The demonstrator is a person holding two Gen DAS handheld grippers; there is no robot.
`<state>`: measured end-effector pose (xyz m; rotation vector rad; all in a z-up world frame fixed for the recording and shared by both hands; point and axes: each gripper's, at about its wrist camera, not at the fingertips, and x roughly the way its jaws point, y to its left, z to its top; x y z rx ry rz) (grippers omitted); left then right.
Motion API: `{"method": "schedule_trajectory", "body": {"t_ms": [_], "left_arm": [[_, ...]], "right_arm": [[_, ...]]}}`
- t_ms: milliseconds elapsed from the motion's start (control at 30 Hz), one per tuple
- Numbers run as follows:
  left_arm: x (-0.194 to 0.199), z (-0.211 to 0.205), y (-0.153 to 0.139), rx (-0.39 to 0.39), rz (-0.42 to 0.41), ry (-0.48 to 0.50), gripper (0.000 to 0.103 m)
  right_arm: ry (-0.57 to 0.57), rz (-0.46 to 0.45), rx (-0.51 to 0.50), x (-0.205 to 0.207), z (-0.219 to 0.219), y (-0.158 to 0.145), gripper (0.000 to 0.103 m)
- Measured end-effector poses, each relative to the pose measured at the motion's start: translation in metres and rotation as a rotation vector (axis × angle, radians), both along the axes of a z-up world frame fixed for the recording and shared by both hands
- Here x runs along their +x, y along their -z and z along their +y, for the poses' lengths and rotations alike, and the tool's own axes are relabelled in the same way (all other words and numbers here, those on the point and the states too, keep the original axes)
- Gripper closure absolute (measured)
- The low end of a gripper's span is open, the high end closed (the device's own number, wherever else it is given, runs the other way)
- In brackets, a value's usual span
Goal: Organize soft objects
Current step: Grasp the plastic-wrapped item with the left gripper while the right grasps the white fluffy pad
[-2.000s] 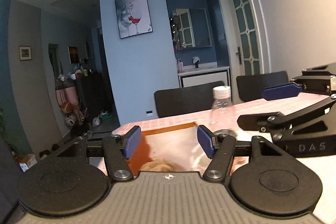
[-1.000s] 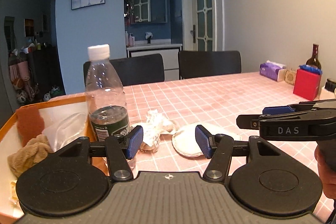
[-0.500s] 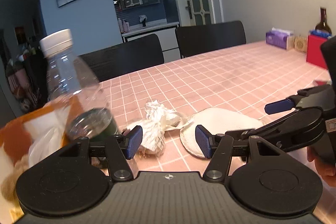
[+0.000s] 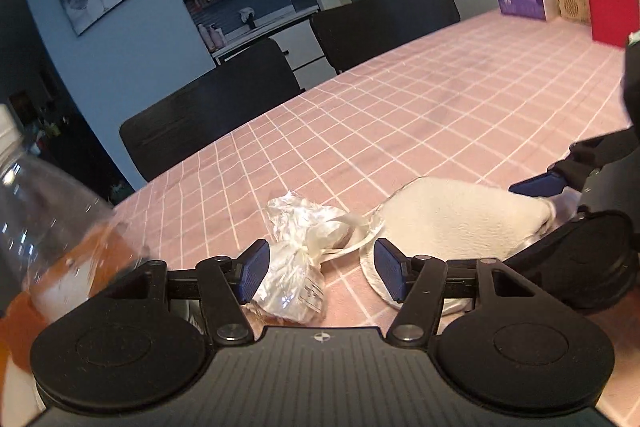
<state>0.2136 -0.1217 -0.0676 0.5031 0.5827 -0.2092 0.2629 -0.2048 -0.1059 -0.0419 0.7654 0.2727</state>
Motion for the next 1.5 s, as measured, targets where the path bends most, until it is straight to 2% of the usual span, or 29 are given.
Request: {"method": "schedule_trajectory", "body": {"t_ms": [67, 100, 267, 333, 467, 633, 733, 800, 833, 933, 1000, 1067, 1167, 1300, 1500], "left_arm": [[0.005, -0.003, 0.003, 0.033, 0.006, 0.013, 0.030], [0.007, -0.005, 0.004, 0.052, 0.007, 0.014, 0.030], [0.019, -0.010, 0.008, 0.115, 0.009, 0.021, 0.022], [0.026, -0.012, 0.011, 0.155, 0.028, 0.024, 0.021], [0.041, -0.021, 0.019, 0.242, 0.091, 0.021, 0.021], [0.060, -0.035, 0.037, 0.411, 0.143, 0.000, 0.021], [0.069, -0.039, 0.047, 0.446, 0.183, -0.012, 0.022], [0.074, -0.038, 0.051, 0.457, 0.179, -0.041, 0.025], [0.076, -0.038, 0.050, 0.450, 0.180, -0.059, 0.027], [0.081, -0.033, 0.047, 0.397, 0.195, -0.104, 0.042], [0.083, -0.032, 0.049, 0.394, 0.184, -0.127, 0.049], [0.080, -0.031, 0.050, 0.400, 0.167, -0.143, 0.053], [0.077, -0.029, 0.044, 0.354, 0.148, -0.164, 0.056], [0.063, -0.026, 0.027, 0.206, 0.134, -0.155, 0.057], [0.024, -0.025, 0.005, 0.032, 0.092, -0.131, 0.057]], "right_arm": [[0.000, -0.020, 0.001, -0.002, -0.001, -0.001, 0.038], [-0.001, -0.028, 0.008, -0.003, -0.002, -0.001, 0.042], [-0.001, -0.051, 0.030, -0.007, -0.008, -0.001, 0.079], [0.021, -0.050, 0.050, -0.008, -0.011, -0.001, 0.083], [0.121, -0.049, 0.079, -0.008, -0.028, -0.002, 0.084], [0.137, -0.034, 0.121, -0.007, -0.033, -0.002, 0.083], [0.139, -0.034, 0.124, -0.008, -0.033, -0.002, 0.082], [0.140, -0.033, 0.129, -0.008, -0.033, -0.001, 0.082], [0.141, -0.034, 0.131, -0.008, -0.034, -0.001, 0.082], [0.141, -0.035, 0.129, -0.009, -0.033, -0.001, 0.082], [0.141, -0.035, 0.130, -0.009, -0.034, -0.001, 0.082], [0.141, -0.034, 0.132, -0.009, -0.034, 0.000, 0.082], [0.142, -0.035, 0.134, -0.009, -0.034, -0.001, 0.083], [0.148, -0.055, 0.130, -0.011, -0.035, -0.002, 0.084], [0.159, -0.076, 0.170, -0.022, -0.040, -0.010, 0.086]]}}
